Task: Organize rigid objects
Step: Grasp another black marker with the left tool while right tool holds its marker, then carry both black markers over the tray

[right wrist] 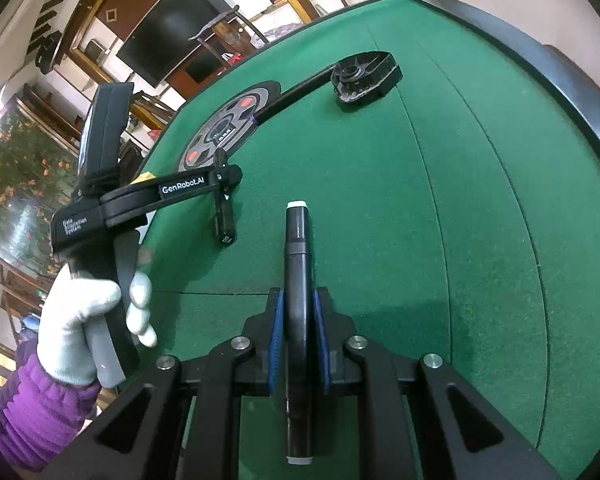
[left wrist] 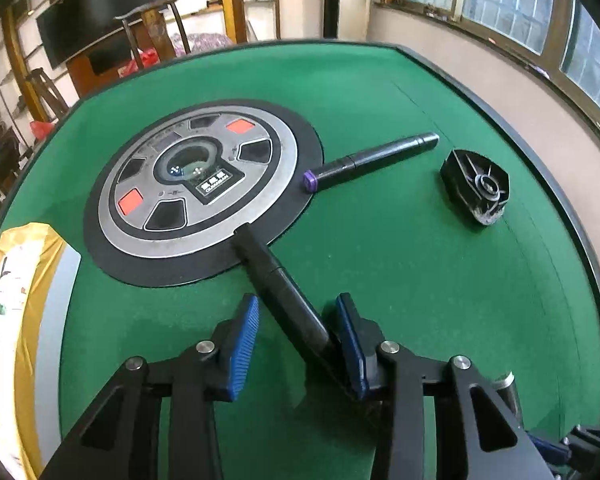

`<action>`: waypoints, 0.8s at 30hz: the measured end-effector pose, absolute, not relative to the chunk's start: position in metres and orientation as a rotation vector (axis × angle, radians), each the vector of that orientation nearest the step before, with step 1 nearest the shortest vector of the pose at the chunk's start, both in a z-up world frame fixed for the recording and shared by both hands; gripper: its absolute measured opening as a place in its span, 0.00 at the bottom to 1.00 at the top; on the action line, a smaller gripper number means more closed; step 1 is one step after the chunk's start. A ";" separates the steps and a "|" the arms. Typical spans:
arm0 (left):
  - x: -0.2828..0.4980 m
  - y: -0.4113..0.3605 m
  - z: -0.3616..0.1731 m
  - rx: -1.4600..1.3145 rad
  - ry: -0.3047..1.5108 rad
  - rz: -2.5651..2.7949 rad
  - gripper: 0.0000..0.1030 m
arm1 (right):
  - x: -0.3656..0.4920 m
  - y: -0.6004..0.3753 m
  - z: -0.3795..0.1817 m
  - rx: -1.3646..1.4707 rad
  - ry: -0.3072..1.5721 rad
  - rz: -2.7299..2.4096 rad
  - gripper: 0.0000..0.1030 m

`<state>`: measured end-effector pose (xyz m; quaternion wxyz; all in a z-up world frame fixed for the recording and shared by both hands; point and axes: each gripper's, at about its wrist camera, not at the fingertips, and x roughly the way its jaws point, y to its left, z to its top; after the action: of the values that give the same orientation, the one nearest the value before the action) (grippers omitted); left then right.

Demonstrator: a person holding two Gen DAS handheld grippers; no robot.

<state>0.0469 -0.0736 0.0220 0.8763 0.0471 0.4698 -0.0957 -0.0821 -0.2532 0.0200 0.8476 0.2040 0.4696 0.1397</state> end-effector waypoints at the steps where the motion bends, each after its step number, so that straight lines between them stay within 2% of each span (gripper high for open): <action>1: 0.044 -0.074 0.021 0.099 0.965 -0.202 0.41 | -0.084 -0.251 0.022 0.421 0.989 0.286 0.14; 3: 0.033 -0.079 0.022 0.108 0.955 -0.240 0.40 | -0.084 -0.249 0.024 0.400 0.985 0.269 0.15; 5: 0.032 -0.077 0.022 0.094 0.960 -0.301 0.25 | -0.084 -0.244 0.024 0.378 0.983 0.249 0.15; 7: 0.033 -0.069 0.023 0.049 0.979 -0.346 0.14 | -0.086 -0.240 0.026 0.368 0.982 0.237 0.15; 15: 0.013 -0.029 0.024 -0.099 1.016 -0.402 0.14 | -0.089 -0.228 0.027 0.329 0.961 0.193 0.14; 24: -0.032 0.013 0.050 -0.234 0.972 -0.466 0.14 | -0.095 -0.213 0.037 0.336 0.941 0.230 0.14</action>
<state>-0.0317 0.0131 0.0501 0.8517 -0.1113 0.4618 -0.2213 -0.0946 -0.2125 0.0365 0.8714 0.1607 0.4502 0.1100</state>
